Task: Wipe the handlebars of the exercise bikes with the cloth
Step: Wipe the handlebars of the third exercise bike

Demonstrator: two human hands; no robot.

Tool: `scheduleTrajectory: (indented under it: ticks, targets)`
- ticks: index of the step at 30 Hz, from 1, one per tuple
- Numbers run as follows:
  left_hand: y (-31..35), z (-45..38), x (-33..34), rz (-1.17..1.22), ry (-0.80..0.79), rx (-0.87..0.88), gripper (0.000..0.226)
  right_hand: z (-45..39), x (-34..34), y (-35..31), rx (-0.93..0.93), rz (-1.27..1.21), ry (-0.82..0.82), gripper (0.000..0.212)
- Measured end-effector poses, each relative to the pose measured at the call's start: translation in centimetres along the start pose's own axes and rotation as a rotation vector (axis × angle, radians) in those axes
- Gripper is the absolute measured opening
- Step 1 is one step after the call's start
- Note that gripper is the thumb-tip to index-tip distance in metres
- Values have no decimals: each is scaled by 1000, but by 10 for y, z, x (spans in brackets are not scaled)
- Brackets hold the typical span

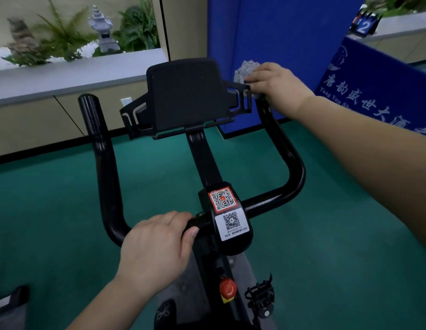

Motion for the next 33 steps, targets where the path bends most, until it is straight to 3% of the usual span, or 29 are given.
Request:
scheduleTrajectory:
  ticks: [9,15,20,26,33]
  targets:
    - [0,0,-1,-4,3,3,34,58,25,-15,160,-206,-54,44]
    - [1,0,-2,-25,-9,2,33,107,17,-33,374,-303,-79,31]
    - [2,1,-2,-22,-12,4,34,168,25,-65,498,-290,50,45]
    - [2,2,1,-5,-37,6,38,214,15,-104,716,-457,335,32]
    - [2,5,-1,-25,-9,33,40,212,22,-177,686,-590,280,39]
Point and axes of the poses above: each hand's wrist, its own z-axis away from the middle knuckle, its own x-axis out of the palm, y = z × x, the point moved 9 cm from there along -z, towards the middle knuckle, and after that the axes turned 12 degrees about -z, right-handed, at the moved point
